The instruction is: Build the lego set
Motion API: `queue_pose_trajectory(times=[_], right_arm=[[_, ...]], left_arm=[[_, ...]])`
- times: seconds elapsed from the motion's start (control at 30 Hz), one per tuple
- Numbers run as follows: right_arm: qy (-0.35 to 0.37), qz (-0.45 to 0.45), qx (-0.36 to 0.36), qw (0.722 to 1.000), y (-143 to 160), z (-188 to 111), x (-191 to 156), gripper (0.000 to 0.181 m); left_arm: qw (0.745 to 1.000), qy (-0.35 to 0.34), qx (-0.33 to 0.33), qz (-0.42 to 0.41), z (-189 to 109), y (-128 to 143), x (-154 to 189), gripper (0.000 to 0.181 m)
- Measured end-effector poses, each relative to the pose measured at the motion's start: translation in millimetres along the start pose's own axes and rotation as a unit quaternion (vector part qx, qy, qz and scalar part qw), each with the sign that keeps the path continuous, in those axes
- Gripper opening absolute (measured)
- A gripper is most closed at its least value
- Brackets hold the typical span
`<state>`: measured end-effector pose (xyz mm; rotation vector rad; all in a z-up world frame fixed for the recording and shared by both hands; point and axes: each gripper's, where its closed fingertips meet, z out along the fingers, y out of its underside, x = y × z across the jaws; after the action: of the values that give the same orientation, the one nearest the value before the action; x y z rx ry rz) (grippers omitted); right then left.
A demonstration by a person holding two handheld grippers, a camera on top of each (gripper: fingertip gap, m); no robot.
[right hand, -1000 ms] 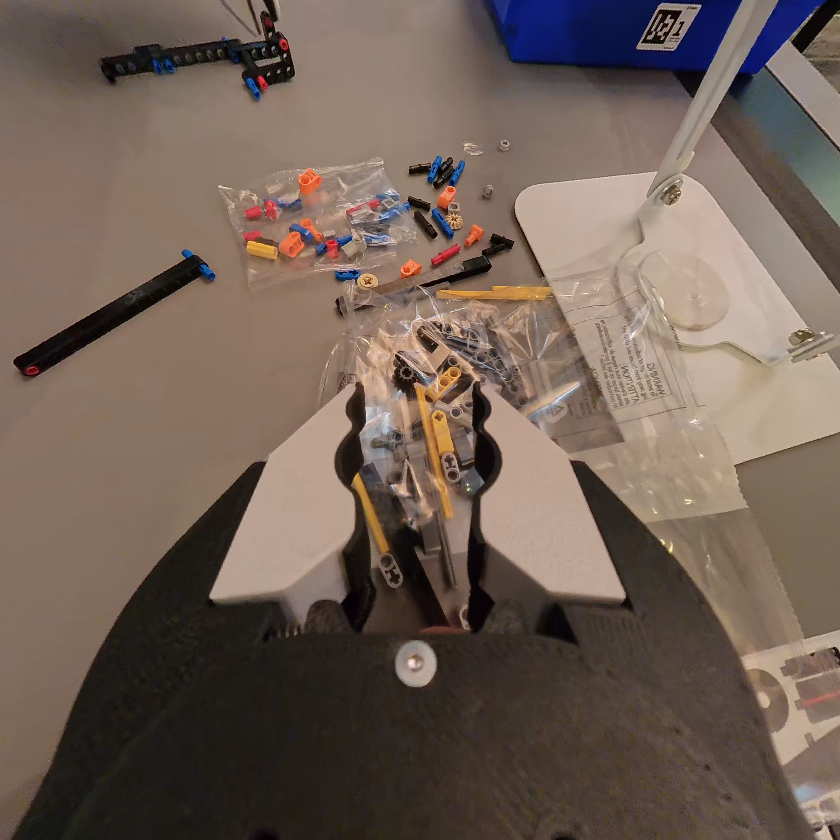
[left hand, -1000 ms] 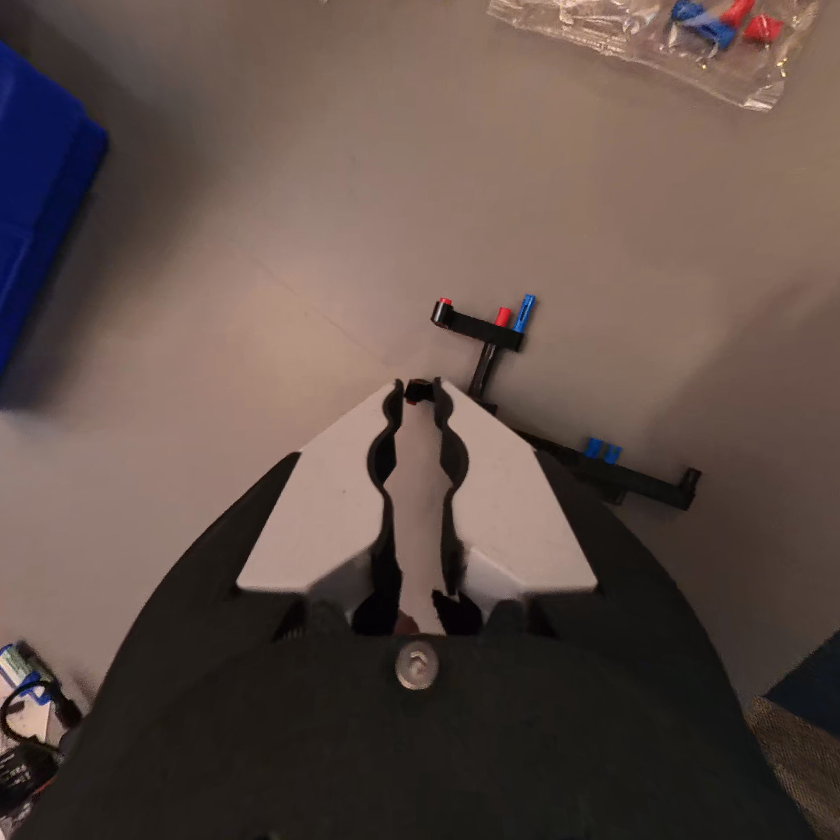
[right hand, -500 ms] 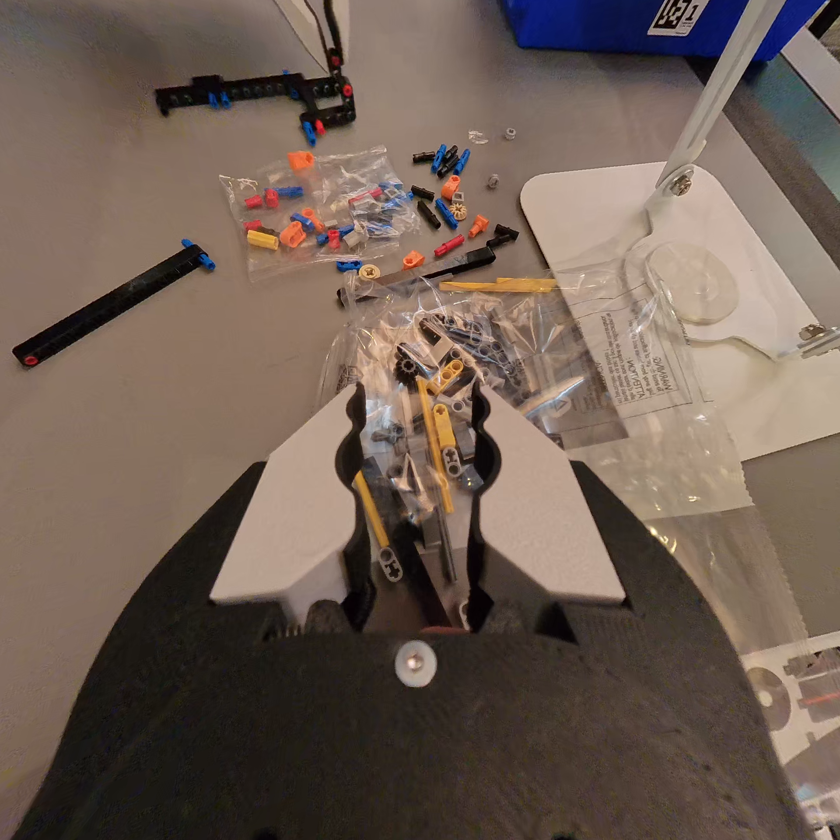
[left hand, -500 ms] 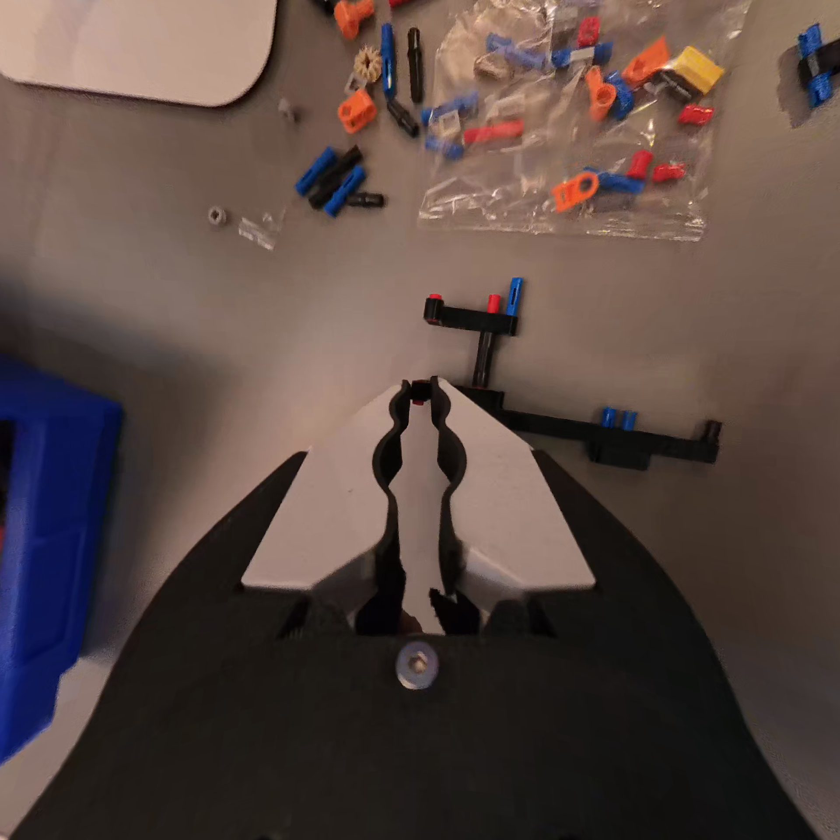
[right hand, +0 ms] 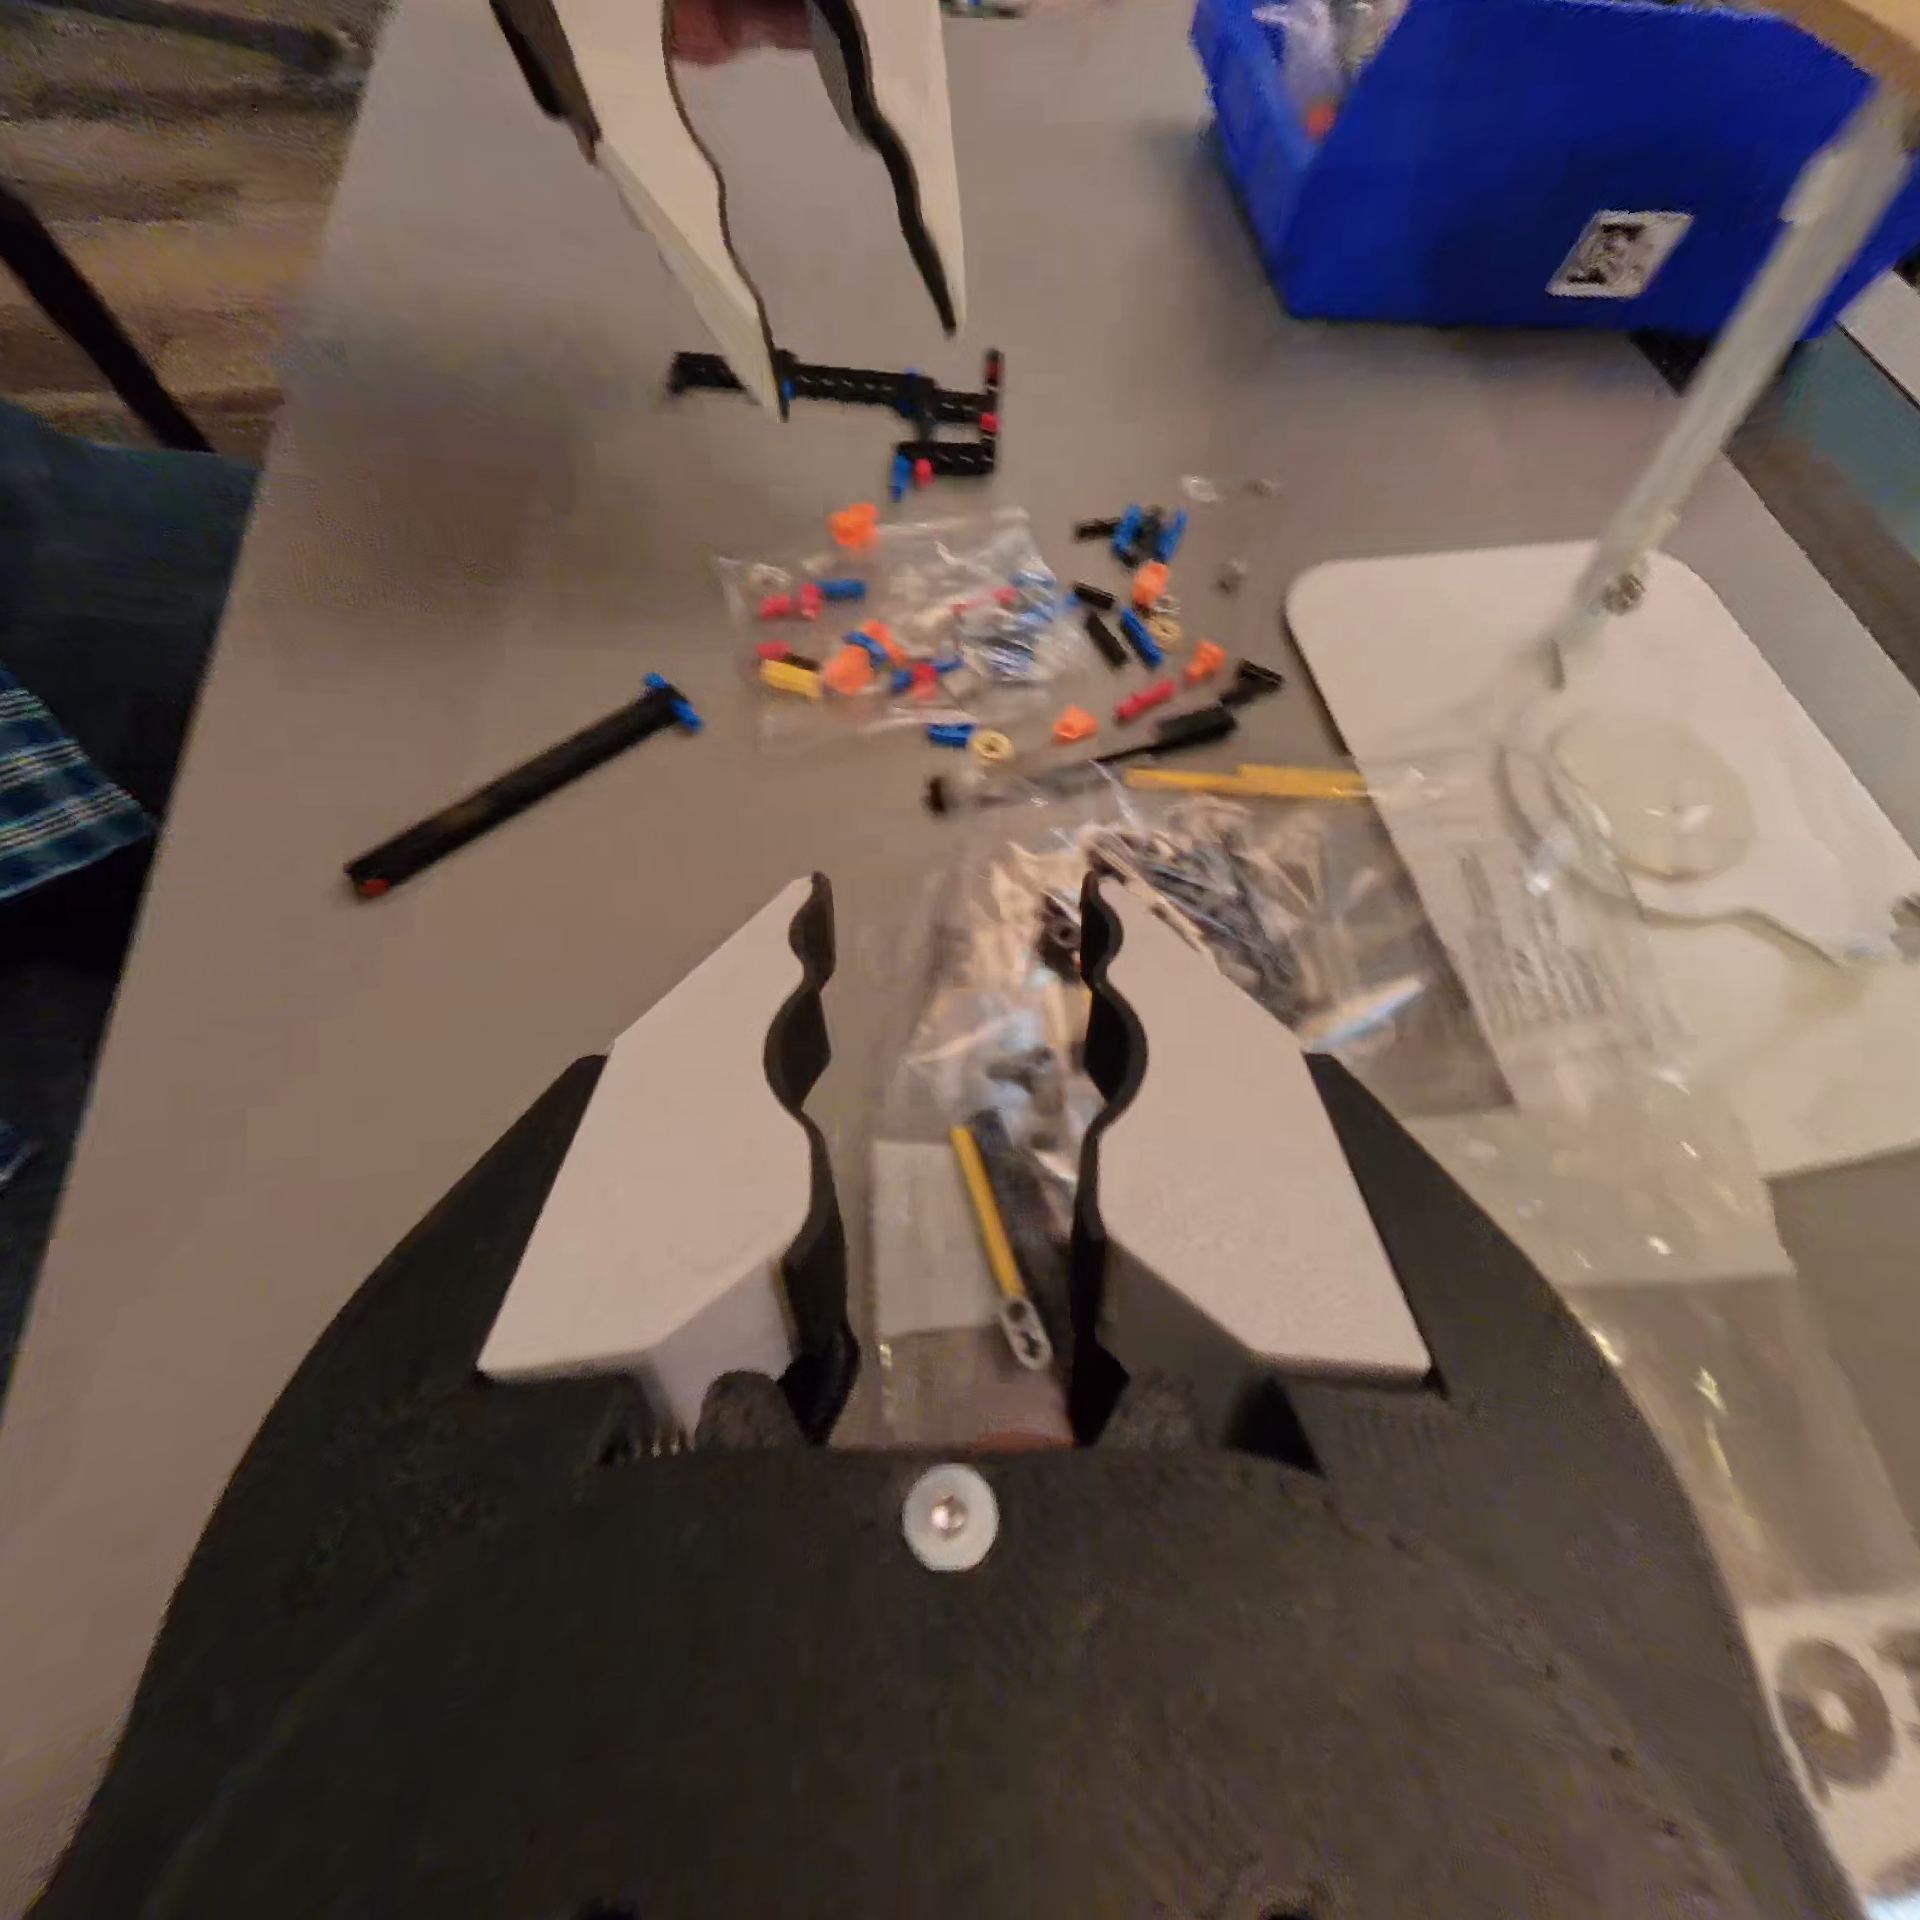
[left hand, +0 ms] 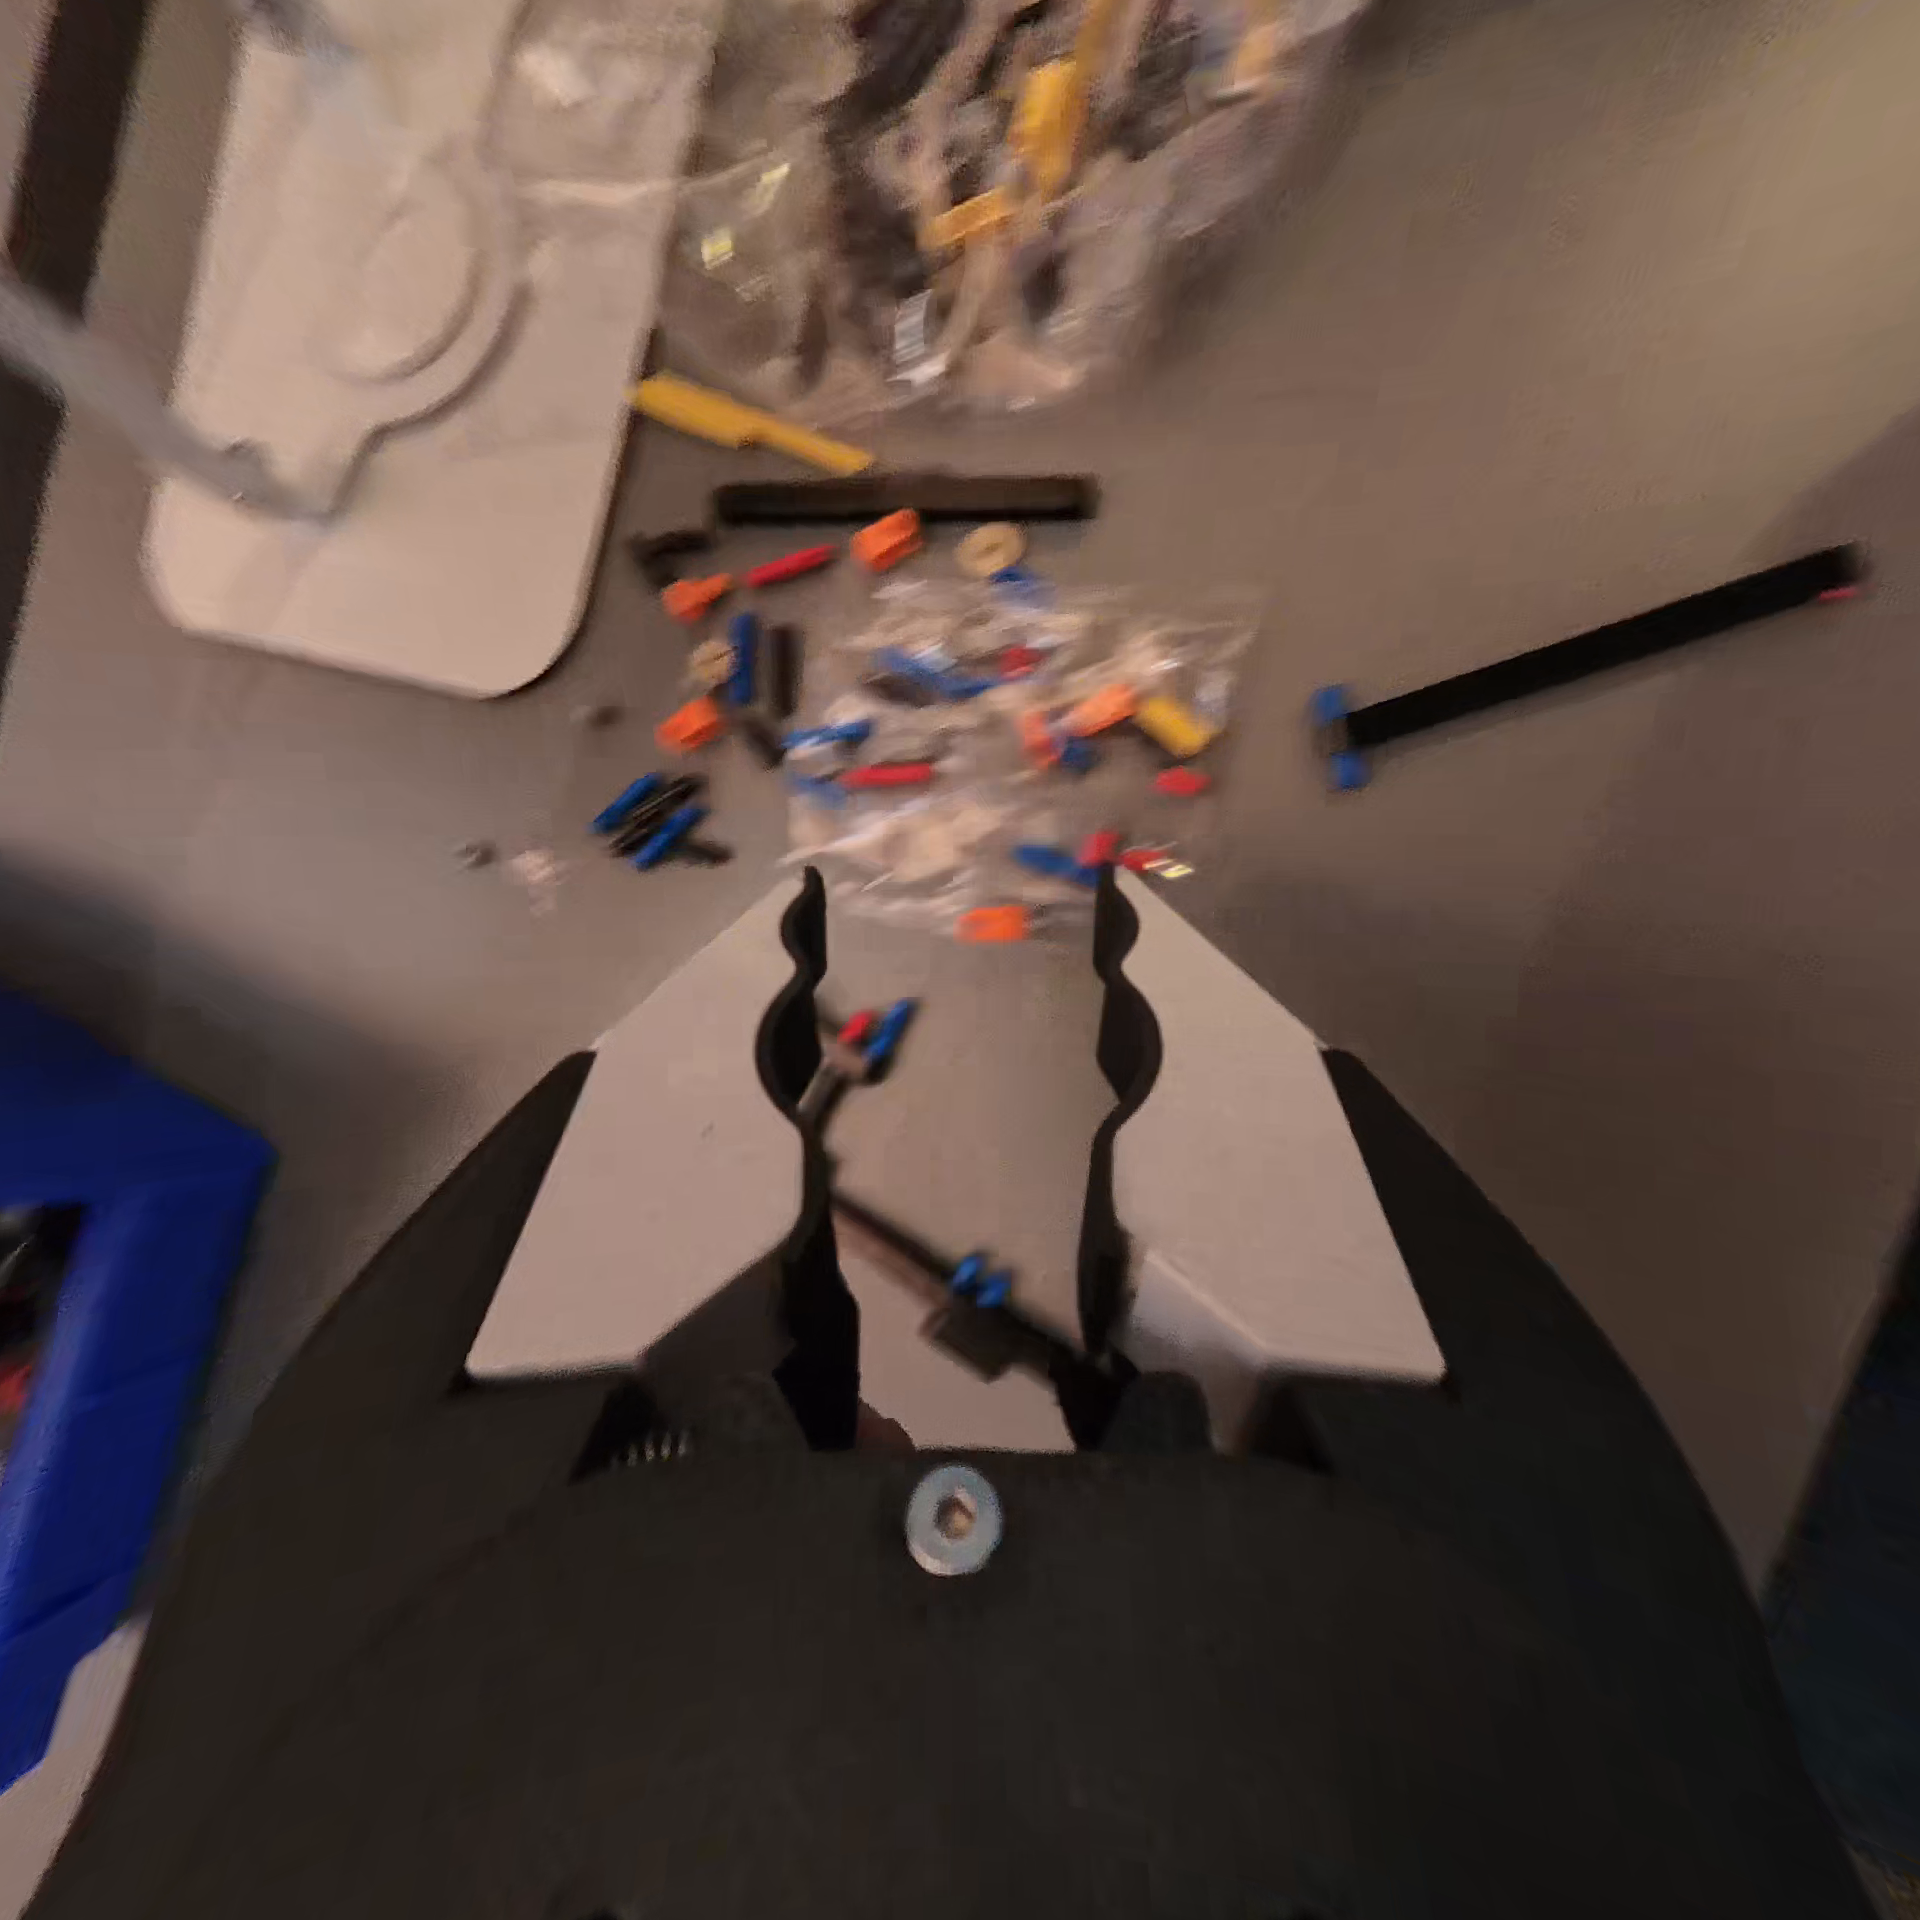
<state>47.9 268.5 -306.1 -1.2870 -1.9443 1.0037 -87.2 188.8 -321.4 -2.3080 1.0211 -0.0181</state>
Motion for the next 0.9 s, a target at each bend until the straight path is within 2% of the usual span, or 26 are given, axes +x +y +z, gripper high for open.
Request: queue_pose_trajectory(times=[0.1, 0.17, 0.23, 0.33, 0.47, 0.53, 0.6, 0.7, 0.8, 0.9], right_arm=[[-0.035, -0.018, -0.015, 0.999, -1.0, 13.1, -29.6, 0.043], [-0.081, -0.036, -0.026, 0.996, -2.2, 19.3, -60.2, 0.027], [-0.106, -0.037, -0.043, 0.993, -4.5, 27.0, -85.9, 0.019], [-0.136, 0.007, -0.085, 0.987, 2.0, 47.7, -115.9, 0.024], [-0.125, 0.036, -0.132, 0.983, 18.4, 71.5, -129.3, 0.023], [-0.128, 0.059, -0.127, 0.982, 16.4, 75.7, -134.3, 0.022], [-0.138, 0.070, -0.119, 0.981, 12.6, 80.5, -142.3, 0.020], [-0.179, 0.100, -0.098, 0.974, 2.5, 85.1, -156.6, 0.024], [-0.184, 0.131, -0.073, 0.971, -0.7, 76.8, -148.9, 0.029], [-0.173, 0.137, -0.060, 0.974, 3.6, 66.5, -136.0, 0.030]], left_arm=[[1.000, 0.013, -0.010, 0.018, 4.8, -9.1, 42.9, 0.047], [0.999, 0.037, -0.004, -0.006, 8.7, -13.4, 69.0, 0.045], [0.999, 0.024, -0.023, -0.022, 13.8, -4.1, 77.9, 0.039], [0.997, 0.024, -0.027, -0.071, 22.9, 3.5, 90.2, 0.035], [0.986, 0.028, -0.013, -0.165, 26.8, 0.0, 101.0, 0.034], [0.969, 0.054, 0.030, -0.238, 23.5, -12.5, 112.8, 0.029], [0.956, 0.058, 0.045, -0.284, 23.6, -14.6, 118.4, 0.030], [0.949, 0.044, 0.040, -0.309, 28.5, -9.0, 118.0, 0.036], [0.937, 0.052, 0.047, -0.343, 31.0, -16.4, 119.8, 0.043], [0.938, 0.032, 0.029, -0.344, 37.1, -21.1, 120.7, 0.045]])
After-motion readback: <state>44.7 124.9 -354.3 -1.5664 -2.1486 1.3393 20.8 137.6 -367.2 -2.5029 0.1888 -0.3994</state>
